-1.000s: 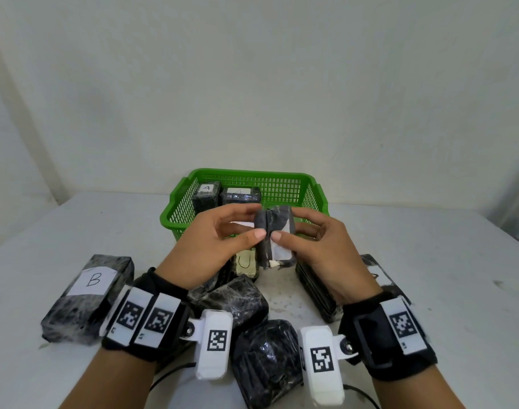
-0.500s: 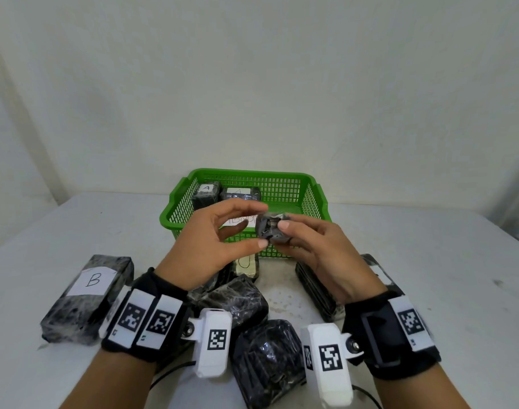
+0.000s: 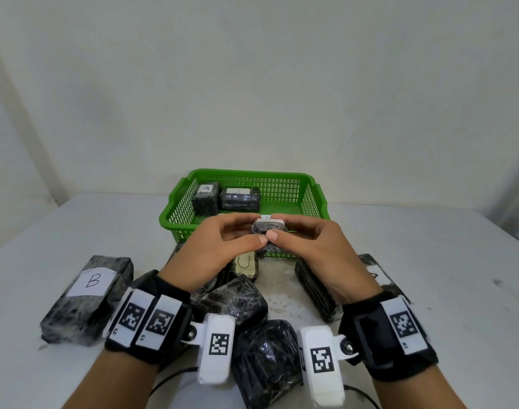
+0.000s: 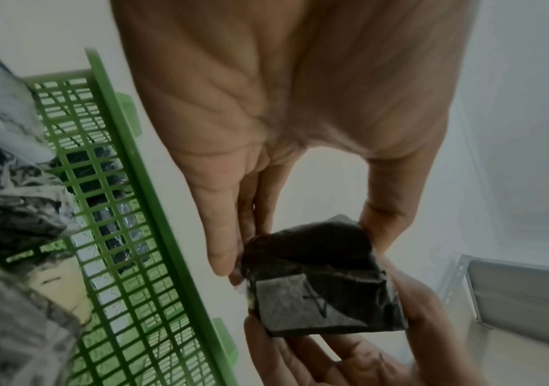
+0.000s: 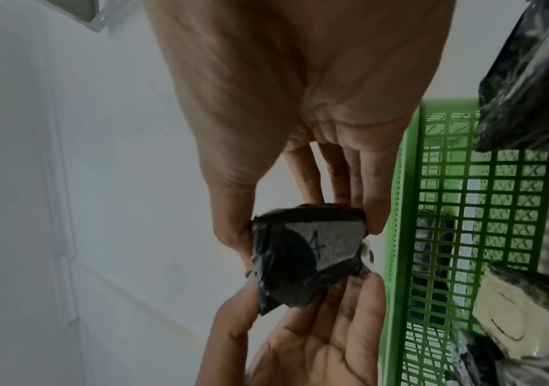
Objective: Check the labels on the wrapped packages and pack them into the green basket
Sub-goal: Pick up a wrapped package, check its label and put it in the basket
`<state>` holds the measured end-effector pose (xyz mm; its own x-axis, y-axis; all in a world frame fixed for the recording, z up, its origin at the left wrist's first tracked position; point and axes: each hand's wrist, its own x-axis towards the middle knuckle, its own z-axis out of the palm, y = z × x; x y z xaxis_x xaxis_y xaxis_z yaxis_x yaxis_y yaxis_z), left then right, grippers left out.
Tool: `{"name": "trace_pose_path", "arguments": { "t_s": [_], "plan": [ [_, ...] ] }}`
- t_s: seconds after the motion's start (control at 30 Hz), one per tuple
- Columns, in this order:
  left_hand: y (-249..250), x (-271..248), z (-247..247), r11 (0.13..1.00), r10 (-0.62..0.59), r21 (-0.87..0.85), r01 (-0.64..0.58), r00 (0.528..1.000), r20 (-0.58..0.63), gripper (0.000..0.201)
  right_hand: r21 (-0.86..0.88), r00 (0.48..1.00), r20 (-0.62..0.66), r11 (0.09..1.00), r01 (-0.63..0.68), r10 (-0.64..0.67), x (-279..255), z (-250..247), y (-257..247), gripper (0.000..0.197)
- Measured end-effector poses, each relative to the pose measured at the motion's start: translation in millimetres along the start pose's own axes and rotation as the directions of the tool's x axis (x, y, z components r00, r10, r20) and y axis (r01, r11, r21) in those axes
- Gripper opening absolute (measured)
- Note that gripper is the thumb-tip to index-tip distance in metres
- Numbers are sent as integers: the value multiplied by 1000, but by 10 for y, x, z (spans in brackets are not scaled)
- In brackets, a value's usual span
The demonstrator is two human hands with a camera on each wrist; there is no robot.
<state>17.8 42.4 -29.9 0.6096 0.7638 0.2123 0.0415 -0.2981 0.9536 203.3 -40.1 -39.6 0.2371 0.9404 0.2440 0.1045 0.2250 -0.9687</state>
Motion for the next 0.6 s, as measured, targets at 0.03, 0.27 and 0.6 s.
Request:
{"name": "trace_pose_path", "arguments": {
  "t_s": [0.03, 0.27, 0.6],
  "plan": [
    [-4, 5, 4, 1000, 1, -1, -1, 1000, -5, 45, 10, 1000, 14, 1000, -7, 7, 2, -7, 0, 42],
    [-12, 15, -33, 992, -13, -122, 11, 1000, -10, 59, 57, 998, 54, 998, -29, 26, 13, -15, -5, 49],
    [2, 12, -60, 993, 61, -105, -58, 998, 24, 66, 7, 999, 24, 999, 44, -44, 7, -11, -15, 54]
  ]
}}
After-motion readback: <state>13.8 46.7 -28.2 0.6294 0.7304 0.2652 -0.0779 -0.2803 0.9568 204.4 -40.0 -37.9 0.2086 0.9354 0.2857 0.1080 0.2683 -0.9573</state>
